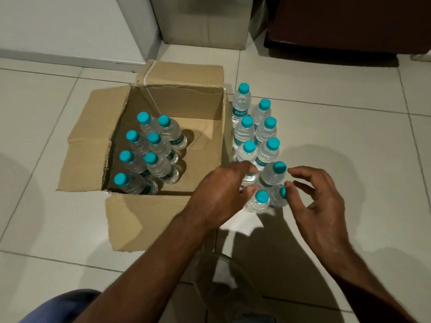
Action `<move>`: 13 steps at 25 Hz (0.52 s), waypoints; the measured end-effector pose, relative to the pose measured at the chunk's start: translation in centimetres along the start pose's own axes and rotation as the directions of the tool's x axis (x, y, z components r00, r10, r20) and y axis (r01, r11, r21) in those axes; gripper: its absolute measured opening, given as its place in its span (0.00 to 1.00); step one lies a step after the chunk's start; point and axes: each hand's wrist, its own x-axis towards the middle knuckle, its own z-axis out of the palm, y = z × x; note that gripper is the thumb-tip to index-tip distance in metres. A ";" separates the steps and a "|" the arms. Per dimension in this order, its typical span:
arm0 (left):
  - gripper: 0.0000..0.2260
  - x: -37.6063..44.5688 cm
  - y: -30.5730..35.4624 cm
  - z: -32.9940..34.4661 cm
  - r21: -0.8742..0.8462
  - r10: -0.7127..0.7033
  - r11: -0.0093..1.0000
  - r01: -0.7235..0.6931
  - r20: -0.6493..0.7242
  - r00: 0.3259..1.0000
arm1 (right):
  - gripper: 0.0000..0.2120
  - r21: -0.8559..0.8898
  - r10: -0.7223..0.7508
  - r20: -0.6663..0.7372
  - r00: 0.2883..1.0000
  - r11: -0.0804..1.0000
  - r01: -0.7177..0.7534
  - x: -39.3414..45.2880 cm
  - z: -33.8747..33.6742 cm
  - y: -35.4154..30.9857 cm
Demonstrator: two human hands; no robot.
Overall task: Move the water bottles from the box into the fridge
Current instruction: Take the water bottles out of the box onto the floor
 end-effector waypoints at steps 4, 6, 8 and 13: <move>0.14 -0.7 -2.4 -3.4 0.015 -0.086 0.996 0.090 -0.161 0.983 | 0.21 0.083 -0.068 0.078 0.995 0.995 0.061 2.1 2.8 -3.9; 0.14 -1.5 -4.2 -4.9 0.013 -0.161 0.985 0.170 -0.244 0.956 | 0.17 0.114 -0.069 0.129 0.989 0.992 0.054 3.1 4.9 -5.5; 0.15 -2.5 -6.0 -6.1 0.015 -0.236 0.967 0.253 -0.306 0.922 | 0.13 0.106 -0.092 0.186 0.978 0.992 0.073 3.9 7.1 -7.0; 0.18 -5.7 -9.5 -8.5 0.146 -0.316 0.906 0.397 -0.391 0.864 | 0.18 0.105 -0.178 0.355 0.918 0.983 0.150 5.0 13.1 -9.9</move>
